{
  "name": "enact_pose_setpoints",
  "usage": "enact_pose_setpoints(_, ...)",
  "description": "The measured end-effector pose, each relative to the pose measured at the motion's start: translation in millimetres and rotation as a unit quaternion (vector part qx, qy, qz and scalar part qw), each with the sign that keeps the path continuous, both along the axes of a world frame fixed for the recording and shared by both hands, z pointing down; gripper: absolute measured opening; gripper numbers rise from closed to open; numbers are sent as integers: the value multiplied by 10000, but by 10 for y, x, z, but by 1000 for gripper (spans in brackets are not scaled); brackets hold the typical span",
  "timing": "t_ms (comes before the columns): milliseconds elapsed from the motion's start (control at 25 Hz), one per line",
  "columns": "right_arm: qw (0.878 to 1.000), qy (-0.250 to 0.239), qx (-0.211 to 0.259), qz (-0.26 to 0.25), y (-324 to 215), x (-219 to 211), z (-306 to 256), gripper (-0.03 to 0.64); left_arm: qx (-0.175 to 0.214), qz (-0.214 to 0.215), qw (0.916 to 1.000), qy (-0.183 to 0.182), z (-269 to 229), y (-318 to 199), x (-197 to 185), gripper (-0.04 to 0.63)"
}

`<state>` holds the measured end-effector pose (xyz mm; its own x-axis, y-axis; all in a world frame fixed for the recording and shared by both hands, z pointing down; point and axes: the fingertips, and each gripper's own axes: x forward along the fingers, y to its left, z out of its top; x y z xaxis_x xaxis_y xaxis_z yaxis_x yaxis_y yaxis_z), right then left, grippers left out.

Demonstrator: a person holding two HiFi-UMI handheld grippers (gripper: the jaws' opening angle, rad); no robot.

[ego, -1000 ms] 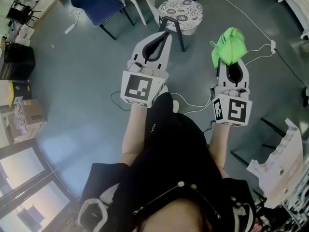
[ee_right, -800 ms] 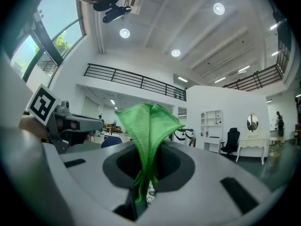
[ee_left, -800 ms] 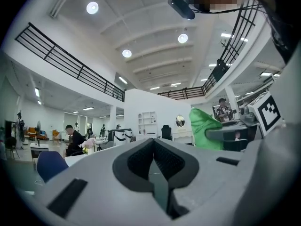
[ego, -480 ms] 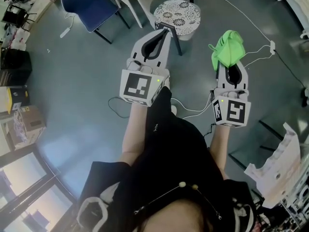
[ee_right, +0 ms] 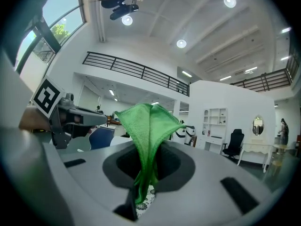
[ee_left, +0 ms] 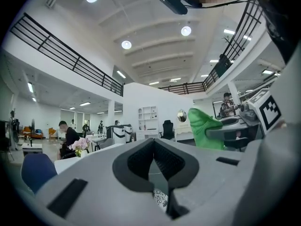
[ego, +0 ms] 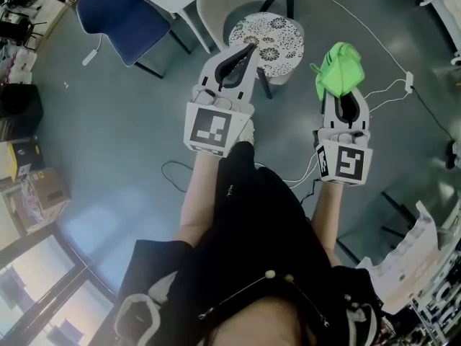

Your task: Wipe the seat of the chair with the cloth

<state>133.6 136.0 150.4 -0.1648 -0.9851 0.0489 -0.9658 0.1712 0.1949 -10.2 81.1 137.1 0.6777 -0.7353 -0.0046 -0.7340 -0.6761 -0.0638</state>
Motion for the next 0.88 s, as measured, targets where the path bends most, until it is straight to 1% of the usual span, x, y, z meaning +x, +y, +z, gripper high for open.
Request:
enact_pose_setpoints(160,10000,-21,26,-34,-467,-50,-35,49,-43,-46,10000,-6,-20,-465,-81,5)
enact_pose_setpoints(240,10000,-6,-67,-8,-679,-35,28,51,-50,-70,10000,-1,19,-668,-99,5)
enact_pose_setpoints(320,9997,56,-236,-1,-856,-6,141,50,-169,-97,9998,10,114,-818,-107,5)
enact_pose_setpoints(400,9990,215,-403,-10,-1070,20,246,49,-273,-133,9995,5,186,-967,-117,6)
enact_pose_setpoints(560,9951,702,-694,-80,-1570,99,523,51,-396,-217,9990,74,310,-1233,-86,6)
enact_pose_setpoints(640,9920,874,-896,-159,-1862,151,748,51,-535,-245,9983,45,438,-1351,-47,6)
enact_pose_setpoints(720,9872,998,-1208,-315,-2189,182,1027,51,-671,-306,9973,20,558,-1495,-8,5)
enact_pose_setpoints(800,9793,1176,-1539,-592,-2504,151,1316,51,-745,-397,9964,8,659,-1655,21,6)
enact_pose_setpoints(880,9691,1508,-1719,-926,-2789,83,1574,51,-850,-481,9952,-19,806,-1822,53,6)
